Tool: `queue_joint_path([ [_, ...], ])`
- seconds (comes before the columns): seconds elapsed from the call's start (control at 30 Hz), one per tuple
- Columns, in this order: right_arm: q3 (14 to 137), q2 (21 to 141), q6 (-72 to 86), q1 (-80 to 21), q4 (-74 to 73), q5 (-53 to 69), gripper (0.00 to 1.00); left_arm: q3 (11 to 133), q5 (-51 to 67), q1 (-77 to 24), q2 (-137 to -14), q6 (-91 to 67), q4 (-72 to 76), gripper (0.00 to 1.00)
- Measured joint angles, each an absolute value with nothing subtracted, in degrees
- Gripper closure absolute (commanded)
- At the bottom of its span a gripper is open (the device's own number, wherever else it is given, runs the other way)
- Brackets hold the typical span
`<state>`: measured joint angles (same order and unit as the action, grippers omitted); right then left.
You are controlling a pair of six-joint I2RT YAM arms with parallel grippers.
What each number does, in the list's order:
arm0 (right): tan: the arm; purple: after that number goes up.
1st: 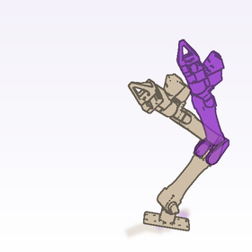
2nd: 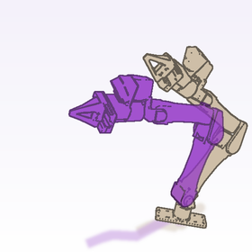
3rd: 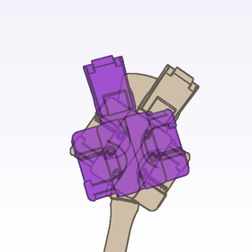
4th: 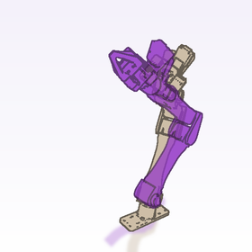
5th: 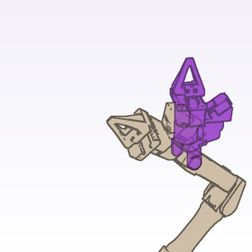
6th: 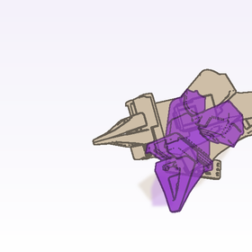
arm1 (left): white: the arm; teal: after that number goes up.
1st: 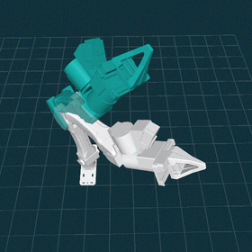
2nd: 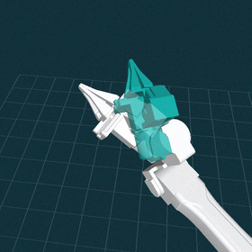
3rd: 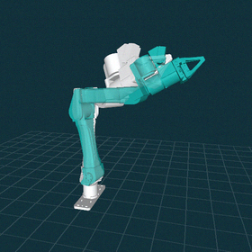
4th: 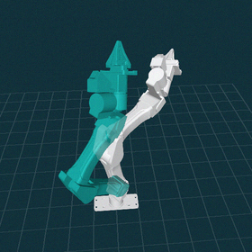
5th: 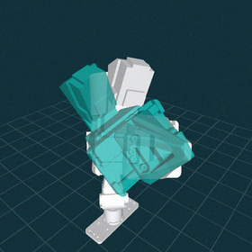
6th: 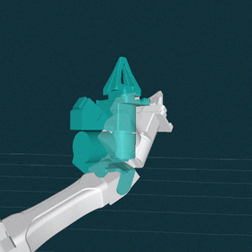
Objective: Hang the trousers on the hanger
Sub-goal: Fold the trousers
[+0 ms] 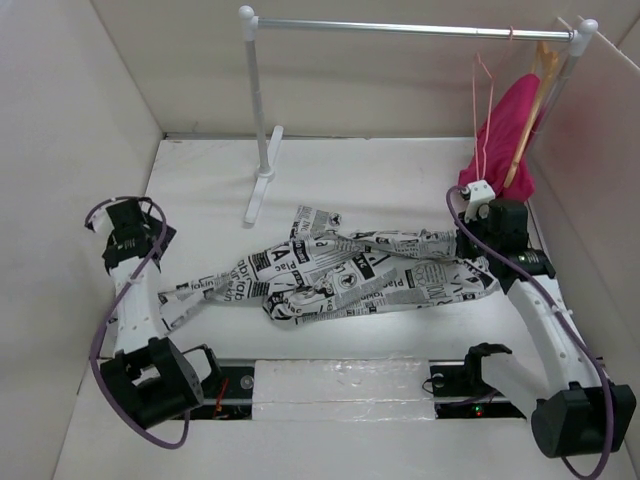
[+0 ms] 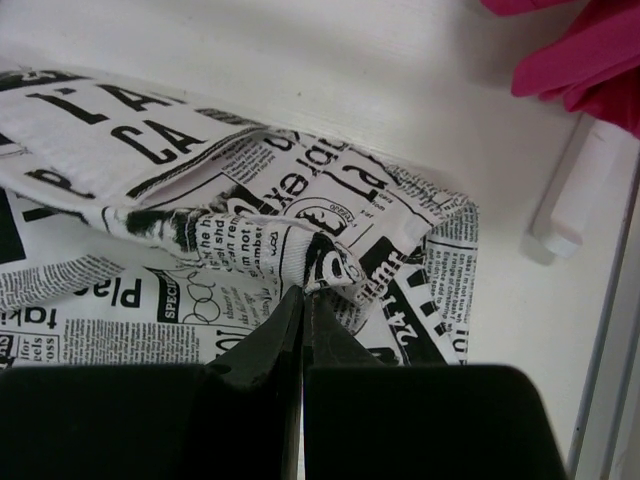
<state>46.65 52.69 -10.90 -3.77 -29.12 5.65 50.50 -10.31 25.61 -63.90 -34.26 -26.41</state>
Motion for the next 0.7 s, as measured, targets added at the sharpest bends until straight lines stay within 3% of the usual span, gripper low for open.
queue_joint_path([
  [0.1, 46.65, 55.64, -11.35, -3.77, -29.15, 6.11, 1.00, 50.85, -7.57, 18.65, -64.55, -33.45, -25.91, 0.42],
  [0.23, 46.65, 56.18, -11.86, -3.77, -29.08, 6.57, 1.00, 54.19, -2.39, 4.89, -69.19, -32.14, -25.15, 0.40],
  [0.27, 46.65, 56.12, -11.90, -3.79, -29.10, 6.74, 1.00, 56.03, -0.80, 1.04, -71.85, -31.66, -24.38, 0.36],
  [0.53, 46.61, 55.18, -12.05, -3.81, -28.93, 7.99, 1.00, 85.08, 9.21, -21.10, -110.10, -24.05, -20.29, 0.26],
  [0.63, 46.61, 54.78, -12.05, -4.01, -28.93, 8.40, 1.00, 93.41, 10.98, -22.15, -121.36, -20.60, -22.92, 0.27],
  [0.7, 46.61, 54.63, -12.05, -4.21, -28.93, 8.62, 1.00, 96.97, 11.16, -22.00, -124.55, -18.81, -24.75, 0.35],
])
